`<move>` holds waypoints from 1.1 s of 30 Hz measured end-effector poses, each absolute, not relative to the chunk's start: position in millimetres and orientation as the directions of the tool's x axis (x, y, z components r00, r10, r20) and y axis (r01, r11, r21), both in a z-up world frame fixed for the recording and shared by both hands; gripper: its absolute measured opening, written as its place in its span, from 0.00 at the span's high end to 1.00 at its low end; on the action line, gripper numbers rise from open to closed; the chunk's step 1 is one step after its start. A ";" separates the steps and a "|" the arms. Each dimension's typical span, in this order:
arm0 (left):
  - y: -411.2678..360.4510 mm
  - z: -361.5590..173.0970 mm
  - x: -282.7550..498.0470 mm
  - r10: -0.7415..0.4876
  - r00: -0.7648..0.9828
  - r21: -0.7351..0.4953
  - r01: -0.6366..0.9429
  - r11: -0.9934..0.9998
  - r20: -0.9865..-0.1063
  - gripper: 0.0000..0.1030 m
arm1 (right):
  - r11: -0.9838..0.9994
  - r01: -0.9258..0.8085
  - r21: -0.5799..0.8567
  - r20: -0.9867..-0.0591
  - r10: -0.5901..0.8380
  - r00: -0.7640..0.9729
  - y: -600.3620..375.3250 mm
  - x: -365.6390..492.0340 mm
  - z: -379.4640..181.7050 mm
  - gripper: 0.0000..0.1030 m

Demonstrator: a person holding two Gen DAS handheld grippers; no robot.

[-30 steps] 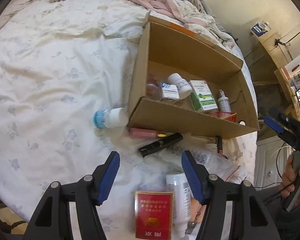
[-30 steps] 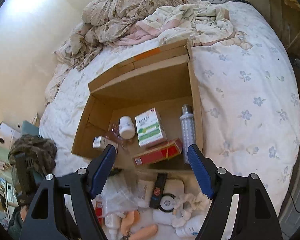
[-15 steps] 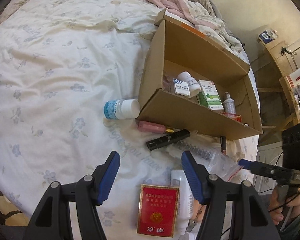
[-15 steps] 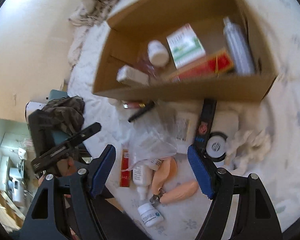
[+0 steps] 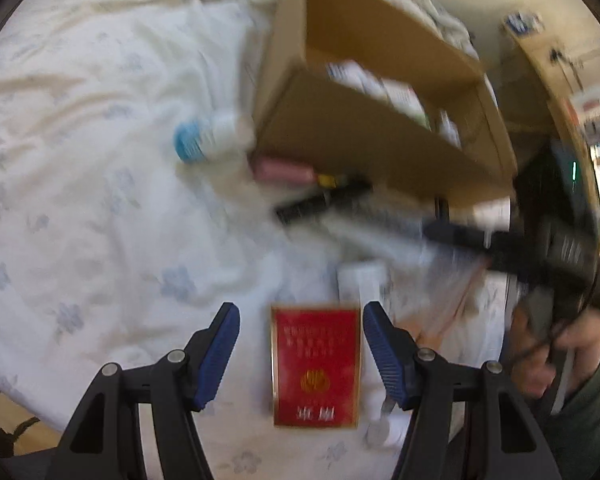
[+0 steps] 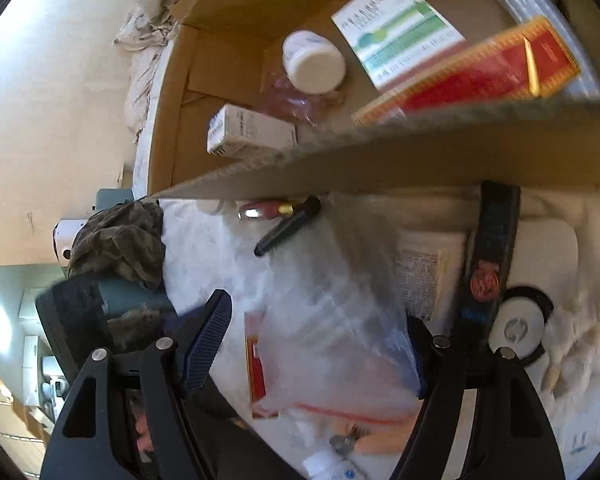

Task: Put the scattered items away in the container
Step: 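Move the left gripper to the red cigarette pack while the right reaches the plastic bag, then grasp the red cigarette pack with the left gripper while the right grasps the clear plastic bag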

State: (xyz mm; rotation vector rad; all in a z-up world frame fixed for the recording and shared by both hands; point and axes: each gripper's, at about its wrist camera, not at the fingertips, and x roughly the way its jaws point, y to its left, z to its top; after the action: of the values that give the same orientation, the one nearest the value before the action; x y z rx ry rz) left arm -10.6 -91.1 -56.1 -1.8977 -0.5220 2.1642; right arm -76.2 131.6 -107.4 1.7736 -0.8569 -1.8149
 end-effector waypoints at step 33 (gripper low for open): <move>-95.7 11.3 -17.4 0.255 -0.418 -0.307 0.060 -0.950 -0.872 0.44 | -0.689 0.195 0.698 -0.560 -0.695 -0.451 187.7 -79.5 50.6 0.81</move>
State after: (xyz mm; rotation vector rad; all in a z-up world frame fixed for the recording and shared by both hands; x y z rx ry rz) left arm -17.4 -95.7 11.3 -1.6249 -0.4456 2.5111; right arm -79.5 187.7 50.6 1.1945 -0.7547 -2.1592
